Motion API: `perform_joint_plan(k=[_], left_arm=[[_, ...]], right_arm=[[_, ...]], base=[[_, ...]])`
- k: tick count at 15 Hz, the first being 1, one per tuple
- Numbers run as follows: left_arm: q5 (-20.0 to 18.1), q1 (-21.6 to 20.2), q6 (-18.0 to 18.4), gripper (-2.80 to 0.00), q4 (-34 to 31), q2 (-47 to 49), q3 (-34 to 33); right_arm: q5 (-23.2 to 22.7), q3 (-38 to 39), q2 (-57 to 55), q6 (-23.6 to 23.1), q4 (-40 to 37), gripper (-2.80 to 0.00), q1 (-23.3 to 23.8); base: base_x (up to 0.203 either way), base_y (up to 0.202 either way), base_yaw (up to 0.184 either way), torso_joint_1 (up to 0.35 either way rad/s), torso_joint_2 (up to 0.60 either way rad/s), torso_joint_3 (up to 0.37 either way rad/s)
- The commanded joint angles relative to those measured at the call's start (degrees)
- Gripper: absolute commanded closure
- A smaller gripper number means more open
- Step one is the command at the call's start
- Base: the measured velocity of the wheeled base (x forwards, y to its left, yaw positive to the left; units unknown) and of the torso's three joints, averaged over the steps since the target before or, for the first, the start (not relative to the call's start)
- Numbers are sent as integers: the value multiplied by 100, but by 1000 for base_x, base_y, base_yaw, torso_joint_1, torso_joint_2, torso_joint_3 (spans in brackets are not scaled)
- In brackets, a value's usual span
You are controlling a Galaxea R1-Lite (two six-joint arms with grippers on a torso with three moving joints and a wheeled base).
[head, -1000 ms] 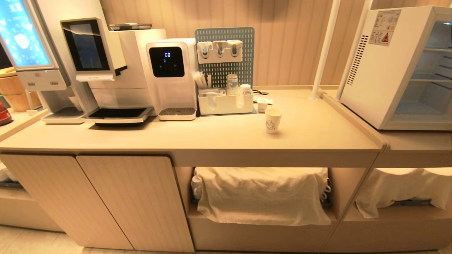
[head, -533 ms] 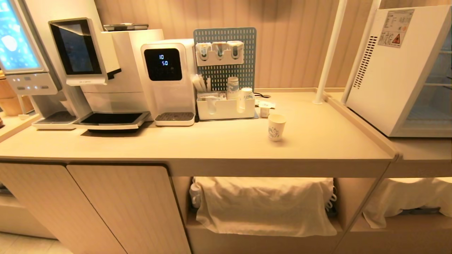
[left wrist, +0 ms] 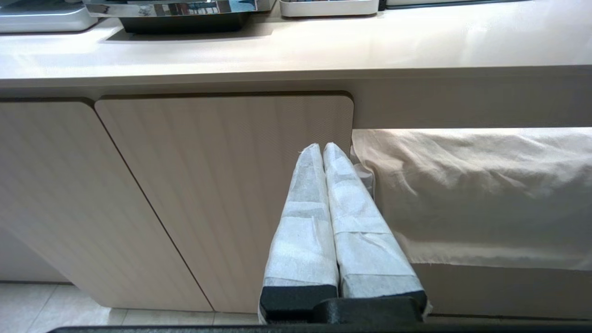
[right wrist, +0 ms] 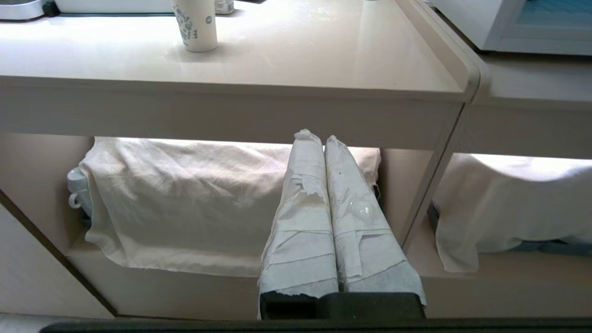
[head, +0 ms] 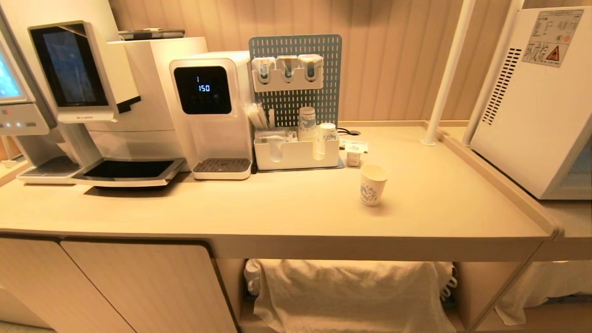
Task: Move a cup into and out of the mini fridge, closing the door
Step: Put the paper cup in the freezer
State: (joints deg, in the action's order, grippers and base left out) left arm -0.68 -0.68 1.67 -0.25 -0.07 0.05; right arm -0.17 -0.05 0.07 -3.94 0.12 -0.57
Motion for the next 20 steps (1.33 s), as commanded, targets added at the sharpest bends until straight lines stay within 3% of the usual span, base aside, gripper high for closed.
perform_joint_plan(k=[1,5,7,9,11,16,20], left_arm=[[-11,-2,1,0,-11,7,-5],[24,-2,-44,0,25,7,-5],[24,-2,-44,0,25,7,-5],[24,-2,-44,0,25,7,-5],[33,-2,-44,0,25,7,-5],[31,-2,-44,0,25,7,-5],[33,-2,-44,0,25,7,-5]], right_arm=[[-1,-4,-7,-2,5,0,-4],[-1,-4,-7,23,14,0,-4],[-79,-360,-82,17,-100,0,-4],[-332,-1520,-547,36,-821,0,-5],[-662,-3089,-1484,257,-2016,0,-39],[-1742,-6653,-5443,1071,-4520,0,-93],[-1932,-8162,-8070,1807,-5771,0,-281]], base=[[0,0,0,0,0,0],[0,0,0,0,0,0],[0,0,0,0,0,0],[0,0,0,0,0,0],[0,0,0,0,0,0],[0,0,0,0,0,0],[0,0,0,0,0,0]])
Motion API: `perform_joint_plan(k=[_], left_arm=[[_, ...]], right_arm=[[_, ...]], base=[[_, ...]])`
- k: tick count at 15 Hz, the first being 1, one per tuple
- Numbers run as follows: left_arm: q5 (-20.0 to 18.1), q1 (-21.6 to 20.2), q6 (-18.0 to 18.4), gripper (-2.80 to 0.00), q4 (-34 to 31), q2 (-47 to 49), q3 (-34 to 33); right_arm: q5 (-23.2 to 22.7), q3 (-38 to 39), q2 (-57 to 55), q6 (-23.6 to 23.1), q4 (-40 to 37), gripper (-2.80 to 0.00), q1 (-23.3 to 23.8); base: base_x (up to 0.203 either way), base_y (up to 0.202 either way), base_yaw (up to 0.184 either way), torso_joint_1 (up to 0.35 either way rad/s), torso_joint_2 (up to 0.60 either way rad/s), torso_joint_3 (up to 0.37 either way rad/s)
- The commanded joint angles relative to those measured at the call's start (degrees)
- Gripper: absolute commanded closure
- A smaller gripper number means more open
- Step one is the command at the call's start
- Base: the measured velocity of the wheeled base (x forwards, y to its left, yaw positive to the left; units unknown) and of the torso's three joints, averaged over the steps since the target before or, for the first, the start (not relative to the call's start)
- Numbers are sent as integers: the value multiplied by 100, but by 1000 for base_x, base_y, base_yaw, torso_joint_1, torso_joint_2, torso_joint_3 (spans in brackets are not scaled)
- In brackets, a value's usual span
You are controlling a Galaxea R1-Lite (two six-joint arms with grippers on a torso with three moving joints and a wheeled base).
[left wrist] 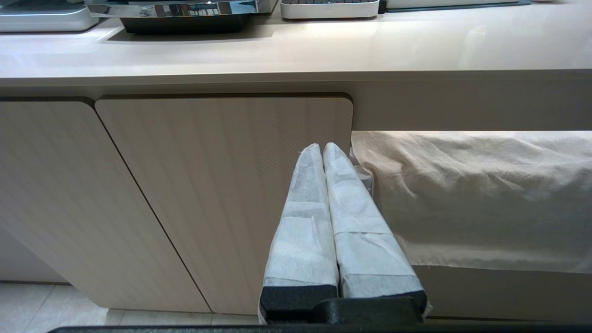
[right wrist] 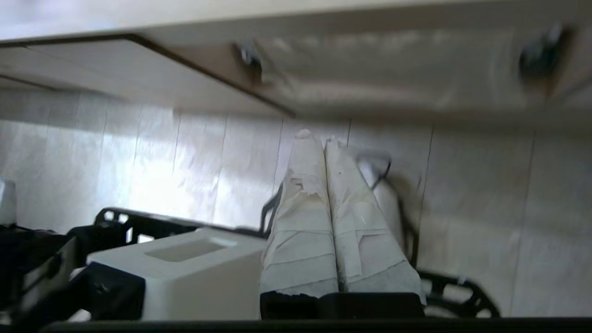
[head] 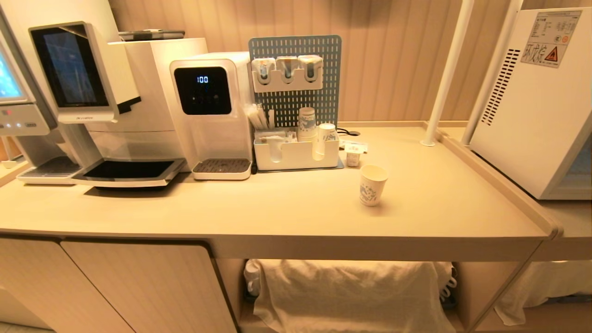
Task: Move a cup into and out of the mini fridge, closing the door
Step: Put the paper cup in the freezer
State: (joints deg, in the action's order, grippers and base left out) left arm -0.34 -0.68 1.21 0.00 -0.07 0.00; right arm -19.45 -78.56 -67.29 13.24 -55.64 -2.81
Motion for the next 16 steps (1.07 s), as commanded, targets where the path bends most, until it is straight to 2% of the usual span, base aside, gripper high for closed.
perform_joint_plan(k=[1,2,3,5,7,10,12,13,16], left_arm=[[-1,-2,2,0,0,7,0],[-1,-2,2,0,0,7,0],[-1,-2,2,0,0,7,0],[-1,-2,2,0,0,7,0],[-9,-2,2,0,0,7,0],[-1,-2,2,0,0,7,0],[-1,-2,2,0,0,7,0],[-1,-2,2,0,0,7,0],[-1,-2,0,0,0,7,0]], right_arm=[[68,-468,-1752,236,-288,0,-104],[253,-609,-2219,385,-174,0,-141],[523,-666,-2531,479,323,0,-151],[1062,-687,-3184,510,2192,0,-177],[1433,-572,-3809,251,3888,0,-313],[1458,-194,-4410,-196,5657,0,-746],[1400,156,-4538,-349,6056,0,-1108],[1315,268,-4492,-393,5959,0,-1144],[808,578,-4210,-798,4972,0,-1124]], base=[[0,0,0,0,0,0],[0,0,0,0,0,0],[0,0,0,0,0,0],[0,0,0,0,0,0],[0,0,0,0,0,0],[0,0,0,0,0,0],[0,0,0,0,0,0],[0,0,0,0,0,0],[0,0,0,0,0,0]])
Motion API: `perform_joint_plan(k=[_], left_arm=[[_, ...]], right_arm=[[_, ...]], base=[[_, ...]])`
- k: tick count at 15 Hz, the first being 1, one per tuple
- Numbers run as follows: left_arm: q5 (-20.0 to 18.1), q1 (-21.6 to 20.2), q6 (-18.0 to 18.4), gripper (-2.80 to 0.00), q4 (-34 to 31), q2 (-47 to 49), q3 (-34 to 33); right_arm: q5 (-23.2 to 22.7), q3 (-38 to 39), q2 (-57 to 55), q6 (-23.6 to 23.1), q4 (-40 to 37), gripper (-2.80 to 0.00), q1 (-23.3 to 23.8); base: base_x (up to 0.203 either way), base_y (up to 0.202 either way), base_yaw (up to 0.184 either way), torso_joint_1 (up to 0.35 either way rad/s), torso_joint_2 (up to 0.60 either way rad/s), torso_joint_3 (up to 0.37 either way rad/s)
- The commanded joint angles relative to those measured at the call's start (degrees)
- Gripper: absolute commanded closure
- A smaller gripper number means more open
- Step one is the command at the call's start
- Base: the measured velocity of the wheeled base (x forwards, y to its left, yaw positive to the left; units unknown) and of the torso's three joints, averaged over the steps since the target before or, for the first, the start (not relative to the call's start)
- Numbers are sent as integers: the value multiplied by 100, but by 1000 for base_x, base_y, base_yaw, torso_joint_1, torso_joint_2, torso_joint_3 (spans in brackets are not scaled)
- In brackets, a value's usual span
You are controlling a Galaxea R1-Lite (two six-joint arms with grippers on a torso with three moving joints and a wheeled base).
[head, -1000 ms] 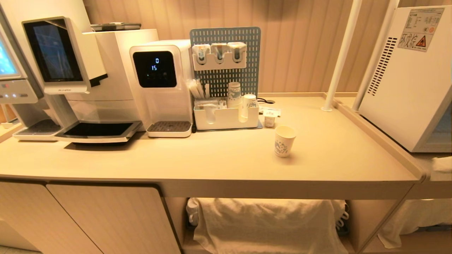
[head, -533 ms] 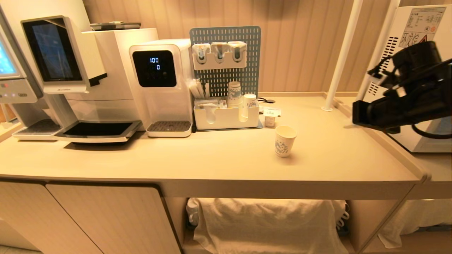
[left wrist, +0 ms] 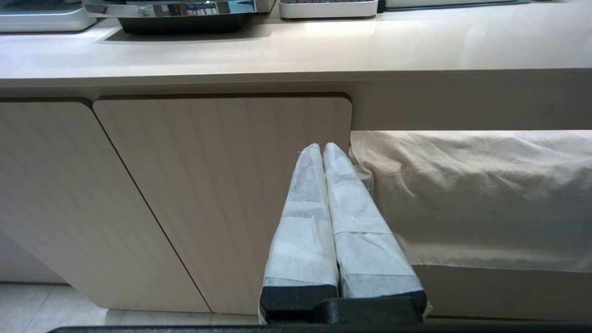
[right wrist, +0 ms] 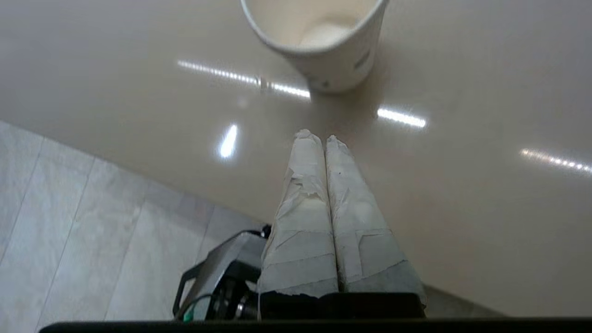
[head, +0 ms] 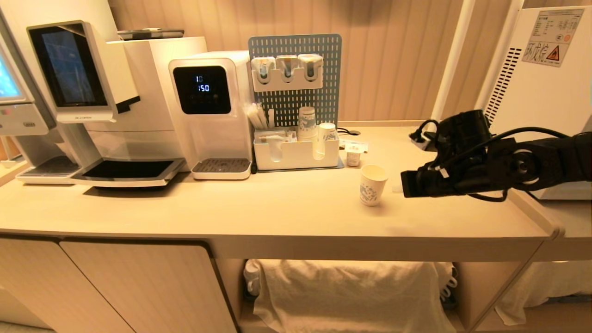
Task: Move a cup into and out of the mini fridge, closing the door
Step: Put the paper cup in the freezer
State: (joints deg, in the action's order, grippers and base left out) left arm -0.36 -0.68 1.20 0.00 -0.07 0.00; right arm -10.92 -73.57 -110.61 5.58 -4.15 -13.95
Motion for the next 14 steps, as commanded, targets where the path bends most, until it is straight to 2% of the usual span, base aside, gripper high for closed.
perform_joint_plan(k=[1,4,8,9,14], left_arm=[[1,-2,3,0,0,7,0],[1,-2,-6,0,0,7,0],[-3,-2,3,0,0,7,0],[1,-2,-6,0,0,7,0],[1,-2,1,0,0,7,0]], right_arm=[[-36,29,197,-44,-2,0,59],[212,313,425,-182,451,0,95],[151,539,345,-187,713,0,-12],[142,602,340,-153,954,-280,-12],[130,619,240,-148,1437,-280,-56]], base=[[0,0,0,0,0,0],[0,0,0,0,0,0],[0,0,0,0,0,0],[0,0,0,0,0,0],[0,0,0,0,0,0]])
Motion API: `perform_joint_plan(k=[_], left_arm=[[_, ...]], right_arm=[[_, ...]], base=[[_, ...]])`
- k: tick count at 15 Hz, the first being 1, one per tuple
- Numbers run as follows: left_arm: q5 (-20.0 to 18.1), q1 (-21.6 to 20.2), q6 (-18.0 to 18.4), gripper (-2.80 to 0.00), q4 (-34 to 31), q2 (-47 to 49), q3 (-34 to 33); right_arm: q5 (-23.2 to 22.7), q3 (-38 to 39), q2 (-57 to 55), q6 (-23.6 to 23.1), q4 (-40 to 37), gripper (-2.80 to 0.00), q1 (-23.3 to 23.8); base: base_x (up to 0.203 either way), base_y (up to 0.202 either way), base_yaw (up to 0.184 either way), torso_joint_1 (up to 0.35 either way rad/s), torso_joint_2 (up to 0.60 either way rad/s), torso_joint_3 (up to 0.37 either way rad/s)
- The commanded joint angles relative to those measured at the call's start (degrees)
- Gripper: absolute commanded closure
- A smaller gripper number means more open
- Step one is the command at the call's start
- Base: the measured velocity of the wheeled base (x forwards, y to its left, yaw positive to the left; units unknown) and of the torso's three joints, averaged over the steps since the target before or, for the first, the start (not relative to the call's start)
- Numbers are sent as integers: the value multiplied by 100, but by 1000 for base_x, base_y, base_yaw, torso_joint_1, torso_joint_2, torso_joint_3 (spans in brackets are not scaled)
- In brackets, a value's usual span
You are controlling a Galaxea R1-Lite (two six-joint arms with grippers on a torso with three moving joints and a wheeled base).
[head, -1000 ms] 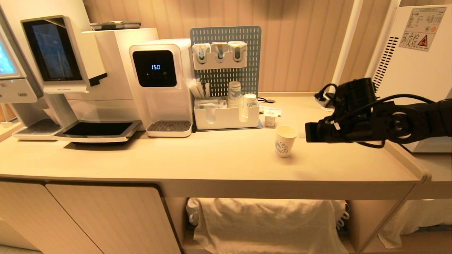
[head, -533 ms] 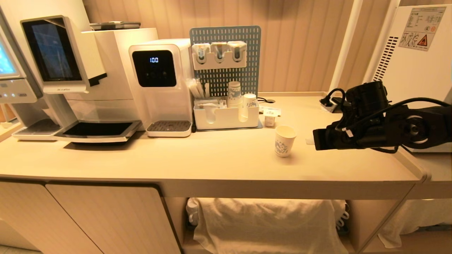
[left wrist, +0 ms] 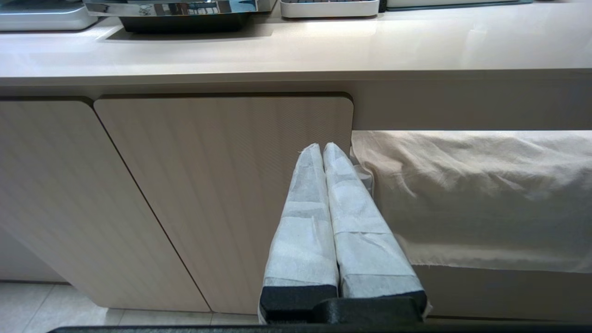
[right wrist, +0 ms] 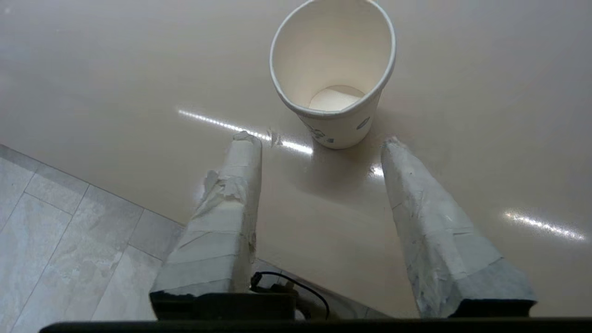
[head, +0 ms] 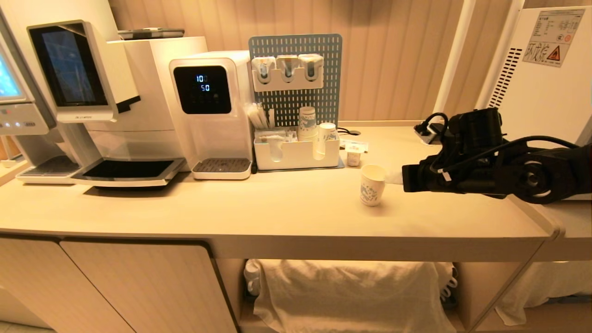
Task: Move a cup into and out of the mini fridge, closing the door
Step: Put the paper cup in the freezer
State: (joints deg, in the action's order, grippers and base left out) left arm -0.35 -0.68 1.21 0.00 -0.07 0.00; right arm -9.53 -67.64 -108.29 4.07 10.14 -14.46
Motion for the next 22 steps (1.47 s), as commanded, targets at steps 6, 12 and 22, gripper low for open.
perform_joint_plan(k=[6,12,22], left_arm=[[0,-2,2,0,0,7,0],[-3,-2,2,0,0,7,0],[0,-2,-6,0,0,7,0]], right_arm=[[36,-342,-445,4,396,-280,4],[195,-872,-1326,10,1045,-280,39],[294,-1136,-1782,129,1201,-280,39]], base=[[0,0,0,0,0,0],[0,0,0,0,0,0],[0,0,0,0,0,0]])
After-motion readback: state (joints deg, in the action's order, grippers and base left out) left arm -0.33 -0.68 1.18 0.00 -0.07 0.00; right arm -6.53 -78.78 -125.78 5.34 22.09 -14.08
